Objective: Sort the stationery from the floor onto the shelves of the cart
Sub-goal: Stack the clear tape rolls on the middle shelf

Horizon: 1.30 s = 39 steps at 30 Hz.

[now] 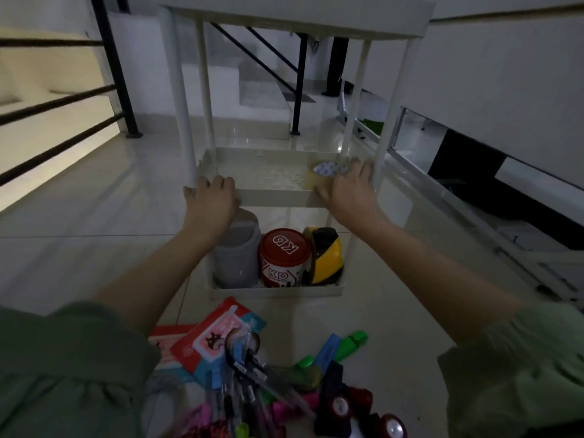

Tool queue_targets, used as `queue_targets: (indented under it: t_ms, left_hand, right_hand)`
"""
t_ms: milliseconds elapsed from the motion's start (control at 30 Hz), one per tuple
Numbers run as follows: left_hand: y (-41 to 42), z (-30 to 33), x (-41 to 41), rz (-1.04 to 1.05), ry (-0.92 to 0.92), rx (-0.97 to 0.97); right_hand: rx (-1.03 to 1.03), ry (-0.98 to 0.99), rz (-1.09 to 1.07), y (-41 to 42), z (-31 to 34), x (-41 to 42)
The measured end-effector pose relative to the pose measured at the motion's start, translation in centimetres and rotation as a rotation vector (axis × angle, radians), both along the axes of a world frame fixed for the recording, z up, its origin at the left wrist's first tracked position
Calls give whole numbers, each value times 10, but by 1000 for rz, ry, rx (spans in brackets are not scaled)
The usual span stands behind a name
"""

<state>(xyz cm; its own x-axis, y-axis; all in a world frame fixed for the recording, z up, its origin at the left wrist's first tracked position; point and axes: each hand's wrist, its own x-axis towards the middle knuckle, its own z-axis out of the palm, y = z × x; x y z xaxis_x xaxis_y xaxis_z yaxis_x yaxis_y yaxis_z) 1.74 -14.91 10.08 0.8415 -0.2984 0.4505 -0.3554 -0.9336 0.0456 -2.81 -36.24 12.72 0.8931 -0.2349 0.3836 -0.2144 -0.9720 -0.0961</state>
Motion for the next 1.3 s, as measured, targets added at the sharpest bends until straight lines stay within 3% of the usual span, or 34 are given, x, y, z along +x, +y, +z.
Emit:
queue_targets:
  t_ms: [167, 467, 600, 733, 800, 867, 900, 1000, 1033, 1100, 1233, 1300]
  left_hand:
    - [6, 7, 20, -77, 183, -192]
    - [10, 12, 15, -116, 303, -285]
    - [15, 13, 11, -121, 336, -294]
    - [18, 11, 10, -154, 321, -301]
    - [19, 11, 10, -174, 310, -286]
    - [19, 11, 12, -186, 314, -278]
    - [20, 10, 13, -195, 305, -283]
    - [21, 4, 10, -183, 226, -304]
    - [20, 1, 8, -162, 166, -294]
    - [17, -5, 1, -119, 30, -279]
    - [21, -16, -13, -44, -316, -238]
    - [20, -23, -19, 94, -267, -444]
  right_hand:
    - [-307, 72, 144, -21, -5, -23]
    - [-342, 121, 158, -28, 5, -36]
    - [-561, 192, 86, -29, -2, -47]
    - [-648, 115, 65, -37, -11, -45]
    - [-442, -70, 133, -34, -14, -45]
    - [-61, -301, 127, -35, -20, -42]
    - [161, -311, 57, -36, -21, -42]
    - [948, -69, -115, -38, -21, -39]
    - [1120, 33, -112, -37, -21, -40]
    - [1209, 139, -63, -33, -25, -40]
    - [1338, 20, -29, -35, -35, -27]
    - [1370, -22, -30, -39, -39, -21]
